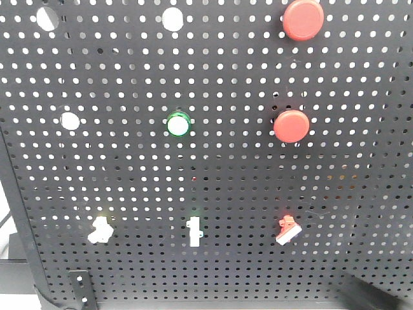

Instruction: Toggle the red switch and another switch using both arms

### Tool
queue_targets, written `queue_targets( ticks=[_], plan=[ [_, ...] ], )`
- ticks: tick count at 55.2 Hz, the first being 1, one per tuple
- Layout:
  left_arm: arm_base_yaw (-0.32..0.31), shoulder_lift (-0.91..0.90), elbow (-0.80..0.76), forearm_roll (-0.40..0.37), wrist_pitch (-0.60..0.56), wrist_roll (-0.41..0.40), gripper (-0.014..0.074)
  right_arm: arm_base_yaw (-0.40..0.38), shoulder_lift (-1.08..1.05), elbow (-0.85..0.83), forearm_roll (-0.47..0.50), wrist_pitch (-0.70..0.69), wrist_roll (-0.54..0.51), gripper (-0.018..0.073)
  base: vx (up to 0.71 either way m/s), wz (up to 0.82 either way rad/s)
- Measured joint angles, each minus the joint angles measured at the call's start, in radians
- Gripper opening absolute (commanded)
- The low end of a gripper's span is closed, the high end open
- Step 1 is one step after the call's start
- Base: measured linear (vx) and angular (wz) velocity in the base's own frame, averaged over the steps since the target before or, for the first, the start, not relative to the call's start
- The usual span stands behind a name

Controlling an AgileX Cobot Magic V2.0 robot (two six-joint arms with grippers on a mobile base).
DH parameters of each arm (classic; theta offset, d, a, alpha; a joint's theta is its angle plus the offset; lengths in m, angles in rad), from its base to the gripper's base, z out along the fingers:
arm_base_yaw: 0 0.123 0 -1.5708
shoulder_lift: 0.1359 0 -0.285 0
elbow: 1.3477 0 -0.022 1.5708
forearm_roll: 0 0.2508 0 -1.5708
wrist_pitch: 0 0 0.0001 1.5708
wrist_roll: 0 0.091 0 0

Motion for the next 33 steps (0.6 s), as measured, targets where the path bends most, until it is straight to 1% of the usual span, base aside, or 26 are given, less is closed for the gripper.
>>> queue_targets(
  ticks=[5,8,13,19,23,25,30,33],
  plan=[
    [0.000,0.000,0.000,0.000,0.000,0.000,0.0003,-0.116,-0.185,0.089,0.005,0.027,-0.017,-0.0006,0.00,0.00],
    [0.000,0.000,0.000,0.000,0.000,0.000,0.0003,-0.191,-0.287,0.119,0.001,0.079,-0.032,-0.0006,0.00,0.00],
    [0.000,0.000,0.000,0.000,0.000,0.000,0.0003,-0.313,-0.429,0.150,-0.021,0.195,-0.036,-0.0006,0.00,0.00],
    [0.000,0.000,0.000,0.000,0.000,0.000,0.0003,-0.426,-0.575,0.165,-0.074,0.364,-0.010,-0.0006,0.00,0.00],
    [0.000,0.000,0.000,0.000,0.001,0.000,0.0003,-0.468,-0.648,0.167,-0.113,0.455,0.041,-0.0006,0.00,0.00],
    [0.000,0.000,0.000,0.000,0.001,0.000,0.0003,-0.475,-0.664,0.167,-0.136,0.494,0.073,-0.0006,0.00,0.00],
    [0.000,0.000,0.000,0.000,0.004,0.000,0.0003,-0.461,-0.674,0.168,-0.194,0.605,0.158,-0.0006,0.00,0.01],
    [0.000,0.000,0.000,0.000,0.003,0.000,0.0003,-0.444,-0.675,0.168,-0.221,0.644,0.195,-0.0006,0.00,0.00]
  ],
)
